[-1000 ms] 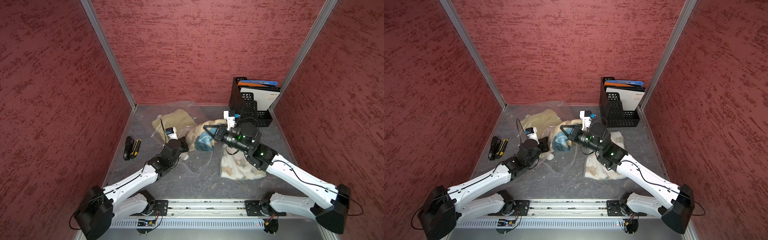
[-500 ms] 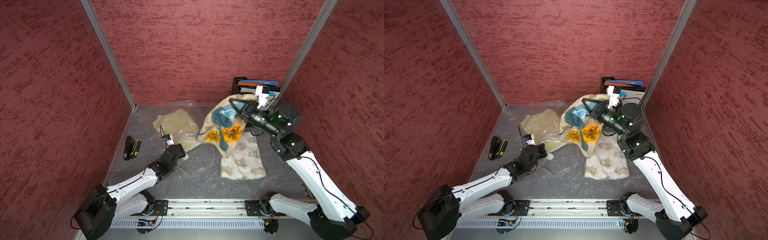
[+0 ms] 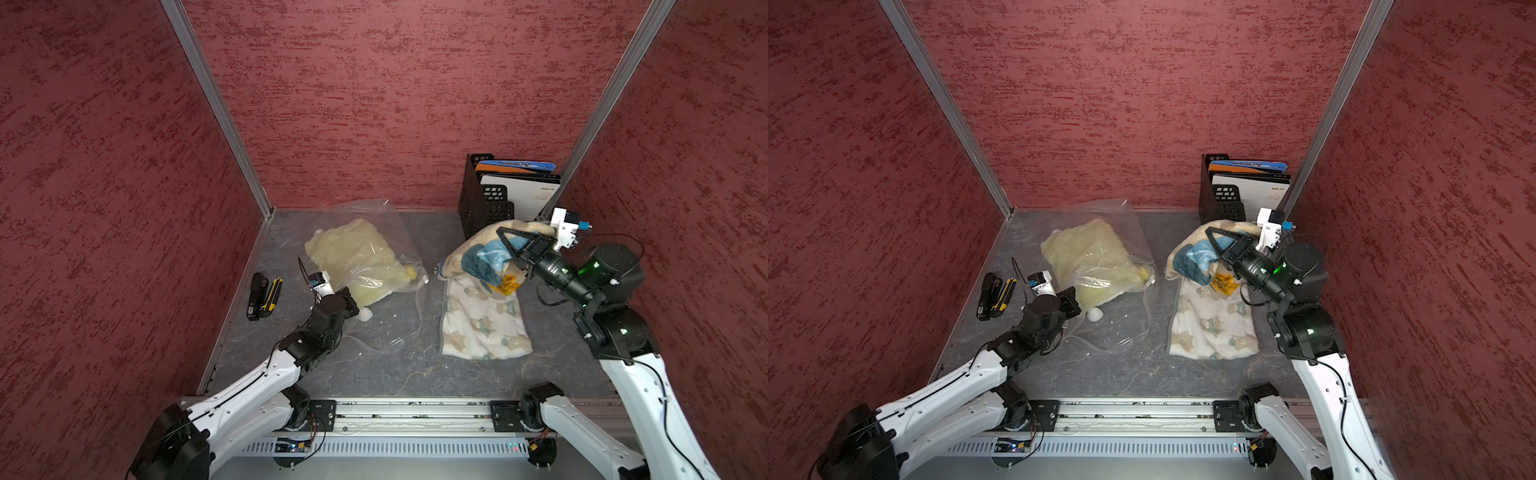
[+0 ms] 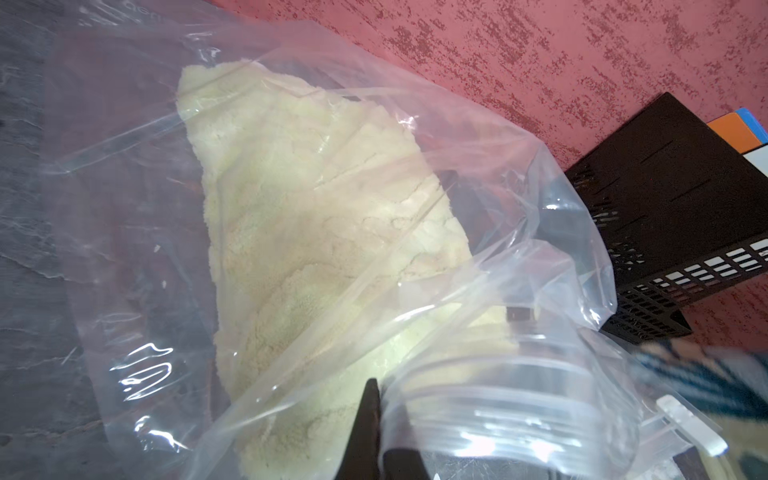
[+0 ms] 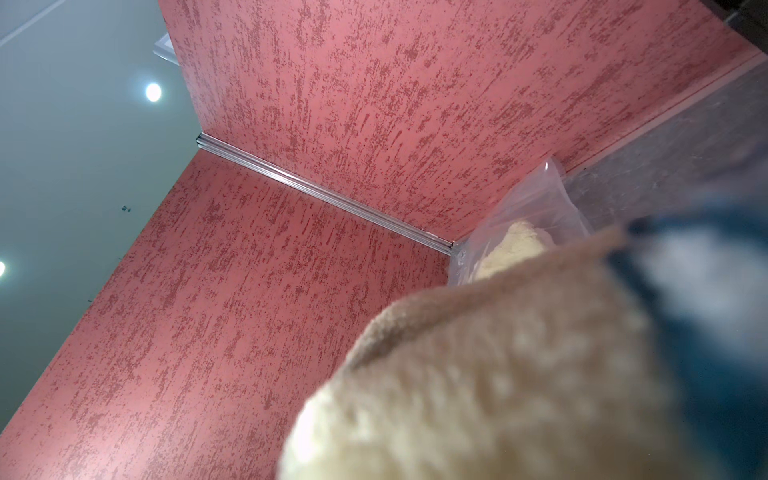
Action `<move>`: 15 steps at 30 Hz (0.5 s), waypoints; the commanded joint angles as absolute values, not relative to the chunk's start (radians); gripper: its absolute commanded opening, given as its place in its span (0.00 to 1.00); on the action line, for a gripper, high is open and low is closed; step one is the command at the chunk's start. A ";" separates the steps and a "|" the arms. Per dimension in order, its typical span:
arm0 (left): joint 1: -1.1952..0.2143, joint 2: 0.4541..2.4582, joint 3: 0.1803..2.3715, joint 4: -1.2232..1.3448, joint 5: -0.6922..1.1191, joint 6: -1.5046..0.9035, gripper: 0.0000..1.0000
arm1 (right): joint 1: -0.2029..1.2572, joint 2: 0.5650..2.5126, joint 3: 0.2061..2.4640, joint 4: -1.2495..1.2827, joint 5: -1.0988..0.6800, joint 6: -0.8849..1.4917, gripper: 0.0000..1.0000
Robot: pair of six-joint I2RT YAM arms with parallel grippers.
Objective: Take the blanket out of the vacuum bag
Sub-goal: Place the blanket at the center of the board.
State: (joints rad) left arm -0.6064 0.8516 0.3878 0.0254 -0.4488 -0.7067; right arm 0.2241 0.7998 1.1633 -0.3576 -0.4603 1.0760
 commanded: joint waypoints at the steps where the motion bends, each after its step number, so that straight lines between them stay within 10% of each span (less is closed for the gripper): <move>1: -0.580 0.808 0.376 -0.027 -0.460 -0.700 0.00 | 0.218 0.755 1.187 -0.401 -0.450 1.031 0.00; 15: -0.564 0.845 0.381 0.010 -0.426 -0.704 0.00 | 0.060 1.076 1.350 -0.402 -0.539 0.941 0.00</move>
